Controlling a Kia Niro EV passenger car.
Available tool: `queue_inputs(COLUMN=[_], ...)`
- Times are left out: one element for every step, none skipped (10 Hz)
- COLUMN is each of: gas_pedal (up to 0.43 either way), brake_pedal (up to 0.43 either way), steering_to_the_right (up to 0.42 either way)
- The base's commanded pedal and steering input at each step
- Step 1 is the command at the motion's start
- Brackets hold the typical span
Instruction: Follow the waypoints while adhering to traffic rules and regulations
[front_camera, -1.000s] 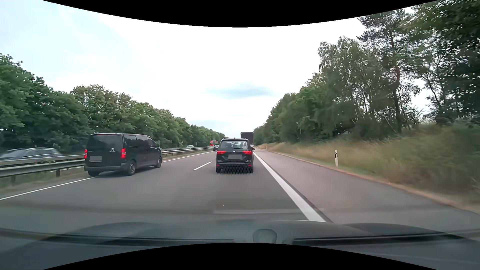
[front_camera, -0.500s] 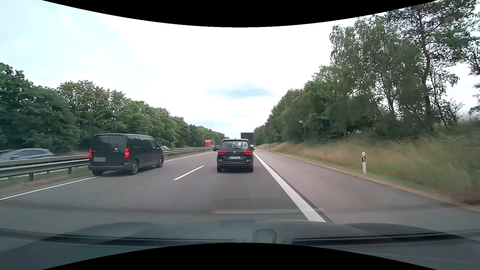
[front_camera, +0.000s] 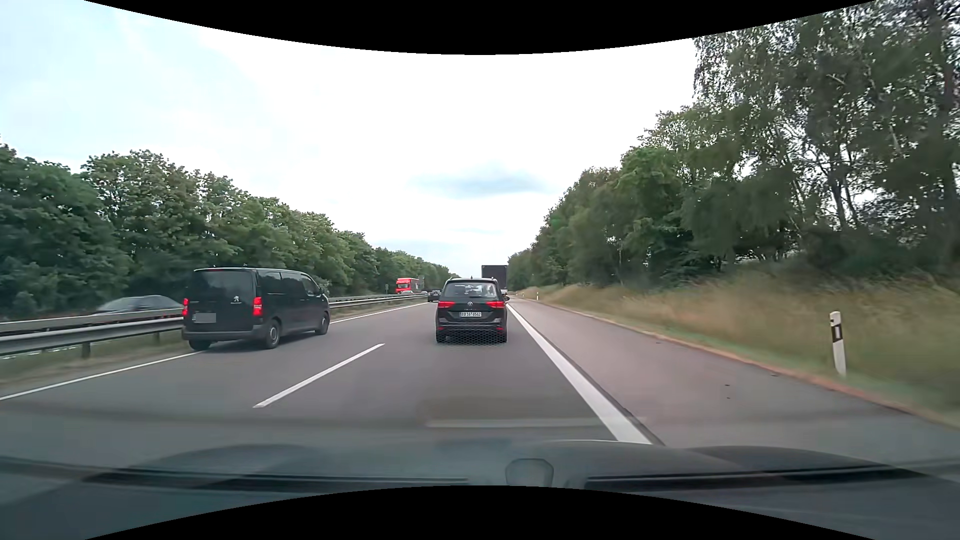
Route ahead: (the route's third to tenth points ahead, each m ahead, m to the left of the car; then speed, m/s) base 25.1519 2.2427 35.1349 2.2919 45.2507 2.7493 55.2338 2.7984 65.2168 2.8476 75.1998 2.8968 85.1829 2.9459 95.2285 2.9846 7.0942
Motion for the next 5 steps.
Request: queue_inputs(gas_pedal=[0.189,0.189,0.189,0.189,0.177], brake_pedal=[0.000,0.000,0.000,0.000,0.000], steering_to_the_right=[-0.003,-0.002,-0.002,-0.002,-0.003])
